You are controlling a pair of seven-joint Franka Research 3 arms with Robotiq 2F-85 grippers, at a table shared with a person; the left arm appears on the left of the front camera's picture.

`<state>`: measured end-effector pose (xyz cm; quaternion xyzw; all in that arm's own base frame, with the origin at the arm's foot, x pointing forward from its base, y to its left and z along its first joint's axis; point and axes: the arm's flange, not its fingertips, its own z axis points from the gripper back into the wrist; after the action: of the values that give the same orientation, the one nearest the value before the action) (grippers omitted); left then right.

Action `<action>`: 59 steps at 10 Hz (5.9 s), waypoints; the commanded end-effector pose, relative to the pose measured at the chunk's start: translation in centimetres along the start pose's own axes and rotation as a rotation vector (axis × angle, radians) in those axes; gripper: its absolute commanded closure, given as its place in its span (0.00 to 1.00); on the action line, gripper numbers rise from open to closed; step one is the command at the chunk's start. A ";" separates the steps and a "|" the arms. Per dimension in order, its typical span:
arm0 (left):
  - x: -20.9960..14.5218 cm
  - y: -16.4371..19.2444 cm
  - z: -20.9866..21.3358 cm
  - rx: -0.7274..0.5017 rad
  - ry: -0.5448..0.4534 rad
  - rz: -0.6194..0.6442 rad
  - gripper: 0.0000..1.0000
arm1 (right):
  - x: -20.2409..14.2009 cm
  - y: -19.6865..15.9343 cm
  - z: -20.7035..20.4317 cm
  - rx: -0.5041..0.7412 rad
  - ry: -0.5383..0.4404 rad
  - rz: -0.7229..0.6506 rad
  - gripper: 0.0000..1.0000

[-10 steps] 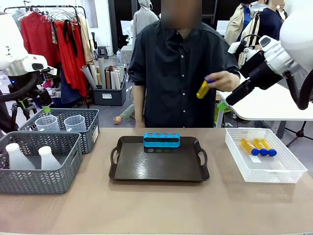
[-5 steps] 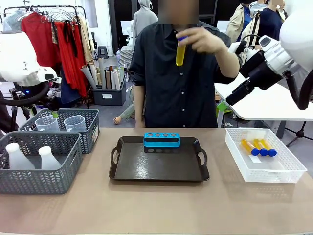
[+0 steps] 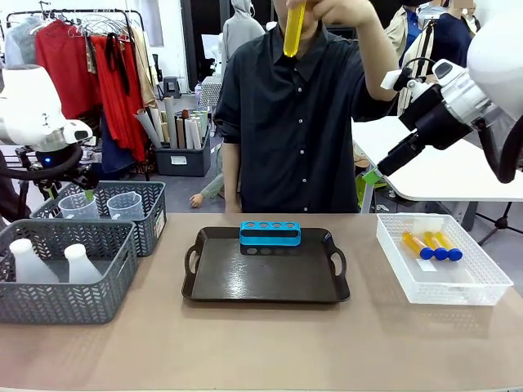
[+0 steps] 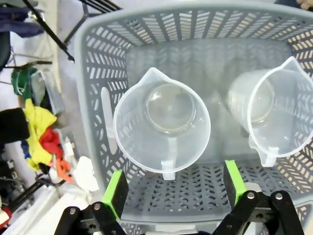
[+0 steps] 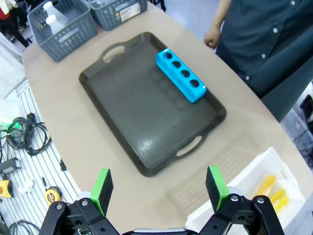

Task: Prepare the laboratory tools.
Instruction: Pick up one Large Measuring Cup and place it on the Handle tray.

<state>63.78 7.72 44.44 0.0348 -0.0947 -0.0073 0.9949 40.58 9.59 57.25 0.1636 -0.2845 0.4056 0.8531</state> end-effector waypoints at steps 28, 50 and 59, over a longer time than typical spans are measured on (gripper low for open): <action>-2.9 -0.6 9.0 -0.021 -0.016 -0.150 1.00 | 0.1 0.0 0.1 0.015 -0.015 -0.002 0.00; -7.2 -8.6 25.3 -0.033 -0.113 -0.484 1.00 | 0.1 0.0 0.1 0.015 -0.015 -0.002 0.00; -8.5 -14.5 26.4 -0.012 -0.131 -0.815 1.00 | 0.1 0.0 0.1 0.015 -0.015 -0.002 0.00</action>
<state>50.95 -7.52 68.07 0.0476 -0.1351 -0.3529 0.9246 40.59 9.58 57.24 0.1634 -0.2843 0.4054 0.8533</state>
